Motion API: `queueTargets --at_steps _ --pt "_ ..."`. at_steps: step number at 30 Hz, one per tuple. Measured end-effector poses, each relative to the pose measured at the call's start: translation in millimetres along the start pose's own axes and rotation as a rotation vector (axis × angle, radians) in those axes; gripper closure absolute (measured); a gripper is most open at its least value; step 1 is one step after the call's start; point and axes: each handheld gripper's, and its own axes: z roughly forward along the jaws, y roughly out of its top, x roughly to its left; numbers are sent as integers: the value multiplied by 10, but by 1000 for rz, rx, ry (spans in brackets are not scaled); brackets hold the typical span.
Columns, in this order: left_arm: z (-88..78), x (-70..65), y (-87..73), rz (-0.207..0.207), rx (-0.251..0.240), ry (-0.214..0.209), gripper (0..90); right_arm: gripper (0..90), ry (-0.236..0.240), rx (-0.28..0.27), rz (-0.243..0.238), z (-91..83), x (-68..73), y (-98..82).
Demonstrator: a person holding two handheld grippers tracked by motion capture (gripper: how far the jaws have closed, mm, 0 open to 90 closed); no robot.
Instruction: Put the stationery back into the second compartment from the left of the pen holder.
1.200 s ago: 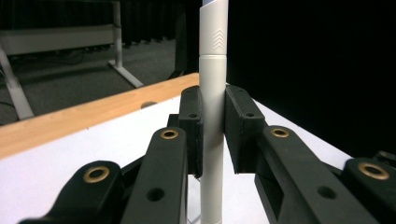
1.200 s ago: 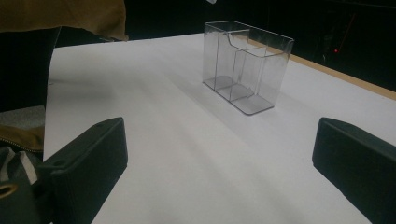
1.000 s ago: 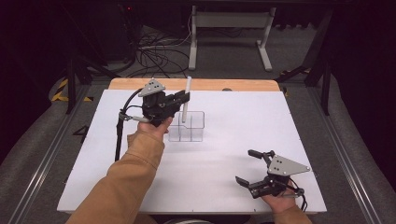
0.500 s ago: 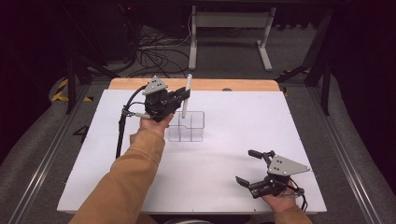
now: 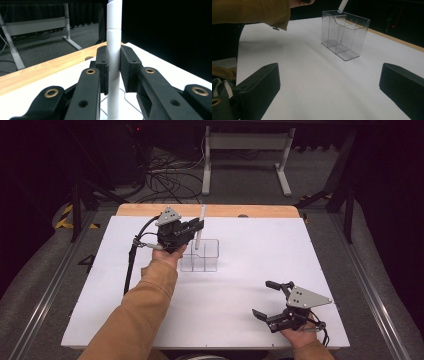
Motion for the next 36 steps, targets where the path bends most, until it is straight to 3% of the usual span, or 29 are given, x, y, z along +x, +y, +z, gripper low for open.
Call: queueTargets --at_steps 23,27,36 --pt "88 34 -275 -19 84 4 784 38 8 2 -2 4 4 1" --pt "77 42 -301 -41 92 4 783 39 8 2 -3 6 4 0" --pt "38 22 -304 -26 103 14 779 39 9 4 -3 6 7 1"
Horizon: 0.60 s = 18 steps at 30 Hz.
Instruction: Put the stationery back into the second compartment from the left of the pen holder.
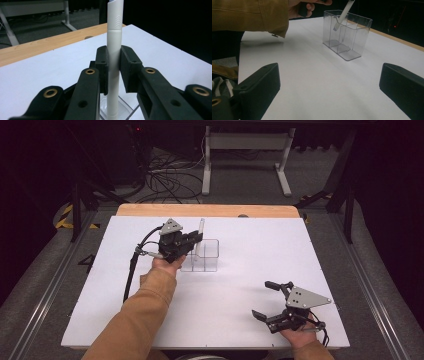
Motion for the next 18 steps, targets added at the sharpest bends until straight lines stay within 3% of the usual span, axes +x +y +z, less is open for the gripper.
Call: queueTargets --at_steps 2,5,9,18 --pt "-20 -8 12 -5 -1 18 773 39 -1 1 -1 -2 -1 0" --pt "-74 -20 52 -18 -33 40 541 39 -1 -1 -1 -1 -3 -1" --pt "-179 -73 109 22 -68 84 405 38 0 0 -1 1 -4 -1" --pt "-493 -173 192 89 -87 50 305 37 -3 2 1 3 1 0"
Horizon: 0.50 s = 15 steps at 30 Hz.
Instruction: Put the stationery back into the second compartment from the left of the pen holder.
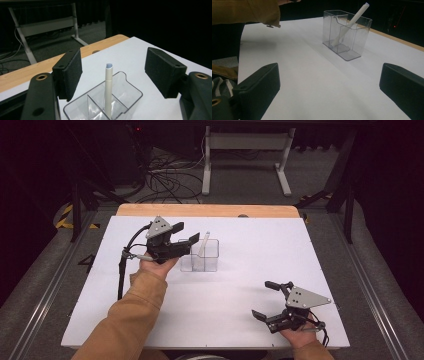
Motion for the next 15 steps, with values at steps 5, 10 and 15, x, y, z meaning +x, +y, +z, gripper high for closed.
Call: queueTargets --at_steps 5,10,15 --pt "-123 -40 45 23 -16 -19 276 37 0 2 -1 -2 11 -2" --pt "-222 -61 85 31 -30 -40 247 37 -1 3 0 8 15 0" --pt "-322 -82 108 56 -44 -49 207 37 -1 4 0 -5 8 -3"
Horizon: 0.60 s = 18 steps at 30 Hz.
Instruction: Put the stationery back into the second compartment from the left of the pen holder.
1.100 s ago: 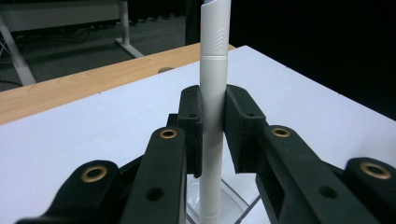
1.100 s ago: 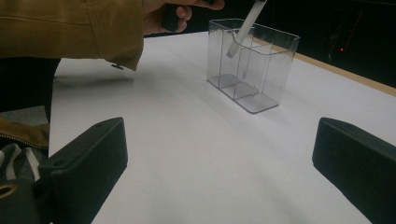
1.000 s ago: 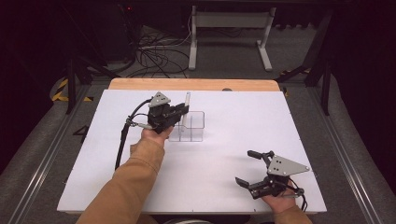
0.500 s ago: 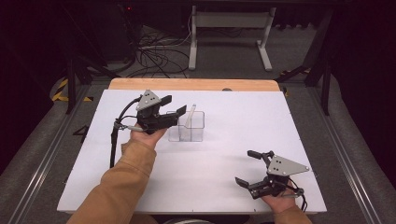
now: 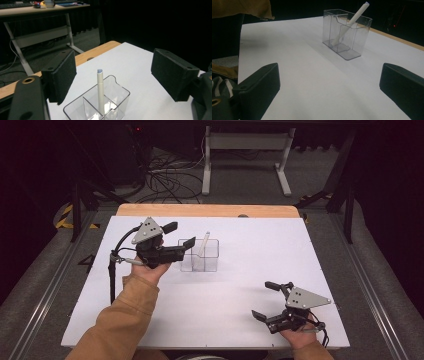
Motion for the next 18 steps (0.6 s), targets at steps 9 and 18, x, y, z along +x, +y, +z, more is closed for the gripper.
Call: queueTargets --at_steps 9,18 --pt "-305 -90 -49 73 -3 -51 131 35 -3 1 1 -14 7 0" --pt "-622 -111 -266 90 2 -104 96 34 -10 3 1 -25 19 -1"
